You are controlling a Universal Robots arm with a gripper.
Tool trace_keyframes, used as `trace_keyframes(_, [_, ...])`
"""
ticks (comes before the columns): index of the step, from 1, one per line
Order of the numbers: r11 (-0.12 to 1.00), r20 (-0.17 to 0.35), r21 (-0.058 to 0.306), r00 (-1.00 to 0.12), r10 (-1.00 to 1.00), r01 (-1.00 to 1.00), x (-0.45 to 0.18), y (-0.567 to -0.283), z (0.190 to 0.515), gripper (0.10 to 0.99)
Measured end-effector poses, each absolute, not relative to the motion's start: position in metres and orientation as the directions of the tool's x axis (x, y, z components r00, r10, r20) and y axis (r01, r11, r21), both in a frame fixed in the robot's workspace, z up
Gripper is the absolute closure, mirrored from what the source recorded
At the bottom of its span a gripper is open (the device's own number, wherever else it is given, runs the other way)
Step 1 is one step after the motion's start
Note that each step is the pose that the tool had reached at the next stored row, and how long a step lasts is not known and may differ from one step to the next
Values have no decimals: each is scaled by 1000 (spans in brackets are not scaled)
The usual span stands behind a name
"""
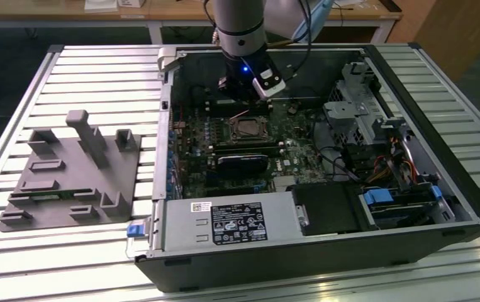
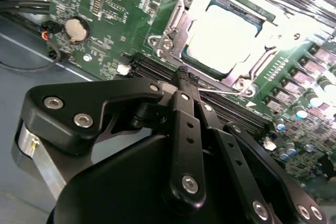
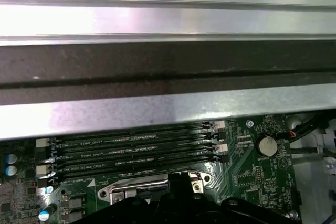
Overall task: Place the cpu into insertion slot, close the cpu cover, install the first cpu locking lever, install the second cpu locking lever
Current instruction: 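Install the first cpu locking lever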
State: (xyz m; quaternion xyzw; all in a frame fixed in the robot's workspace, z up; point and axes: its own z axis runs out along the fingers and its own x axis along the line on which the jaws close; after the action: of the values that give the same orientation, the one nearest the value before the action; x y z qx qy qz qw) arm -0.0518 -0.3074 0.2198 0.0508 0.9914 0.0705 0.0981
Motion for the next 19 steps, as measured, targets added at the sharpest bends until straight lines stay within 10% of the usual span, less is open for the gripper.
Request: trace_keyframes(19, [976,-194,150,-963,188,160,-53,-302,214,980])
